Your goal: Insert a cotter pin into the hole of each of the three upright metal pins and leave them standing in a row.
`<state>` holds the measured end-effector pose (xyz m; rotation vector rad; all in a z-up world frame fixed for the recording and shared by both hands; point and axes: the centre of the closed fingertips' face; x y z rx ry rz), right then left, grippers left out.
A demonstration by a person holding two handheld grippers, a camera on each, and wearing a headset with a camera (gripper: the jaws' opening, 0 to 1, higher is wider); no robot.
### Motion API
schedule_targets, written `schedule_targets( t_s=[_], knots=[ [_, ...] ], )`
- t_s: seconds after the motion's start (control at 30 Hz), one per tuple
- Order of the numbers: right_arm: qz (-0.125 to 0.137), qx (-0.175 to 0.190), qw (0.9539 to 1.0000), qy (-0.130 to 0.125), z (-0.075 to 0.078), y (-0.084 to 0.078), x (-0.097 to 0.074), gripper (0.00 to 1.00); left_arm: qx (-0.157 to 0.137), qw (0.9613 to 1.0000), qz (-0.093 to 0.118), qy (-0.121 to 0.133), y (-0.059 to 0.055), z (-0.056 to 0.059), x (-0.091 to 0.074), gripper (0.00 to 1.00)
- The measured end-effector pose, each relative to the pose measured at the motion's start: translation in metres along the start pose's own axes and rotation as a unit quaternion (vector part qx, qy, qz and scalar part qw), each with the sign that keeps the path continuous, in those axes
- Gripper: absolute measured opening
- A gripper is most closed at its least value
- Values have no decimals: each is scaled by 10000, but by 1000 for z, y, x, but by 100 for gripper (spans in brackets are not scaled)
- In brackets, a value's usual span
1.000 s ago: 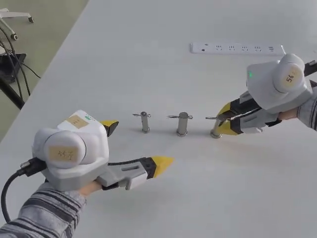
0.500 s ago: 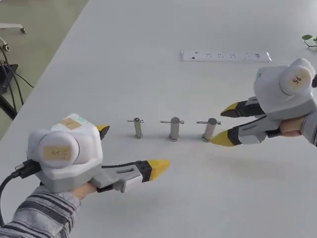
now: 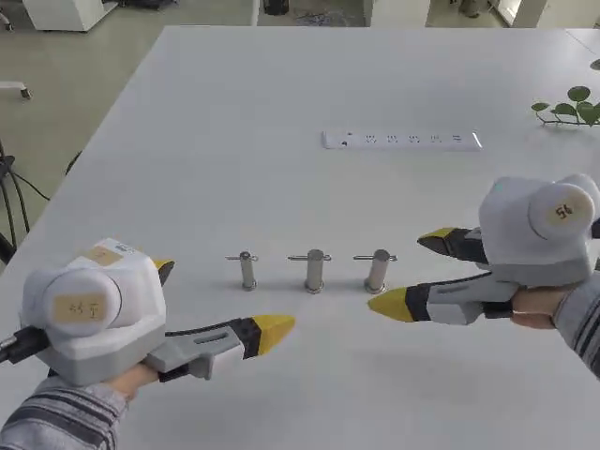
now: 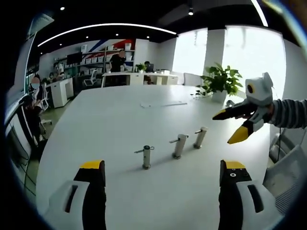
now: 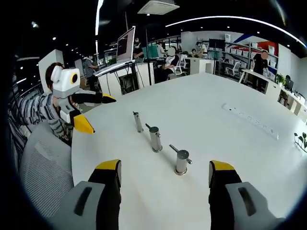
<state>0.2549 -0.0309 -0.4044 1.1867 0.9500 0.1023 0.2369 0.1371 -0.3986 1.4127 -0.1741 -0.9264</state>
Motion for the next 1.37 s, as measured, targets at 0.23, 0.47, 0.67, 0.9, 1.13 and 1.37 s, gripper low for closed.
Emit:
schedule_targets(
  t_s=[0.23, 0.47, 0.67, 0.9, 1.13, 1.37],
  knots=[
    [79, 547, 9982, -213, -3, -3, -9, 77, -55, 10000, 24, -4, -1, 0, -4, 98],
    [40, 778, 9965, -313, -5, -15, -13, 80, -61, 10000, -48, -6, -7, 3, -7, 98],
    [66, 1019, 9940, -387, -8, -20, -14, 80, -134, 9998, -115, 61, -12, 3, -9, 95],
    [115, 1100, 9927, -488, -8, -20, -17, 80, -158, 9998, -127, 90, -15, 4, -11, 95],
    [29, 1066, 9933, -440, -17, -25, -15, 79, -140, 9996, -228, 80, -19, 7, -12, 93],
    [59, 1062, 9933, -448, -17, -23, -17, 78, -114, 9997, -219, 76, -18, 9, -13, 92]
  ],
)
Point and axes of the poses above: the centre of the closed fingertips' face, and the gripper's own axes: x roughly forward along the fingers, z roughly to its right, y roughly out of its top, and after that the axes turned 11 degrees about -y, right-handed
